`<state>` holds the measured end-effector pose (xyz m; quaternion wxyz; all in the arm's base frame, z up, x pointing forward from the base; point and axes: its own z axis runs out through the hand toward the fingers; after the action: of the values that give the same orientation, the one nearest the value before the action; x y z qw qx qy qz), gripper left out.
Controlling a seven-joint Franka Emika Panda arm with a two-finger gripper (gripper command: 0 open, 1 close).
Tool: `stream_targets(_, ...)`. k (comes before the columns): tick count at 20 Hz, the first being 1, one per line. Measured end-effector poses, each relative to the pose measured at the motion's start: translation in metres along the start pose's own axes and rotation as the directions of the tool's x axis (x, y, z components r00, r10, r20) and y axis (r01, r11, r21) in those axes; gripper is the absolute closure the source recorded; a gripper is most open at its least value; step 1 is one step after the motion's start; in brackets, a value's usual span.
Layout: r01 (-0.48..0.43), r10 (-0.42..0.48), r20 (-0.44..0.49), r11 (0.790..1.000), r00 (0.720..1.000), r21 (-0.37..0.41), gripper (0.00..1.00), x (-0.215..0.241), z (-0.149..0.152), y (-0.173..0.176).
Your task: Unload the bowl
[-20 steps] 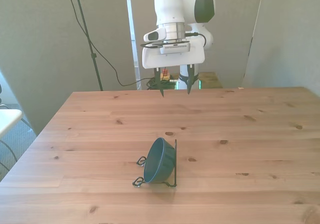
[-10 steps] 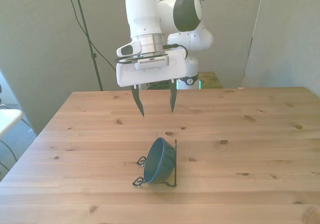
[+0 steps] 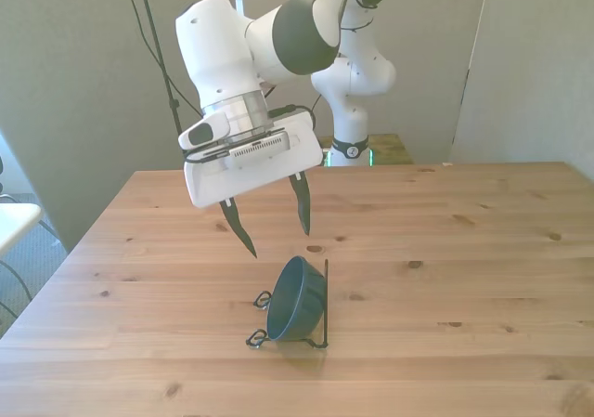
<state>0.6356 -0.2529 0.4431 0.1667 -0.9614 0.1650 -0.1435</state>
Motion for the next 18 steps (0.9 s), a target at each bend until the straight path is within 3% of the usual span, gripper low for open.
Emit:
stream_targets(5,0.103,-0.107,0.073,0.993,0.992,0.054,0.0,0.014,0.016,-0.005)
stream_targets(9,0.138,-0.143,0.073,0.988,0.987,0.07,0.0,0.021,0.019,-0.017)
stream_targets(18,0.205,-0.22,0.134,0.972,0.966,0.115,0.0,0.021,0.026,-0.001)
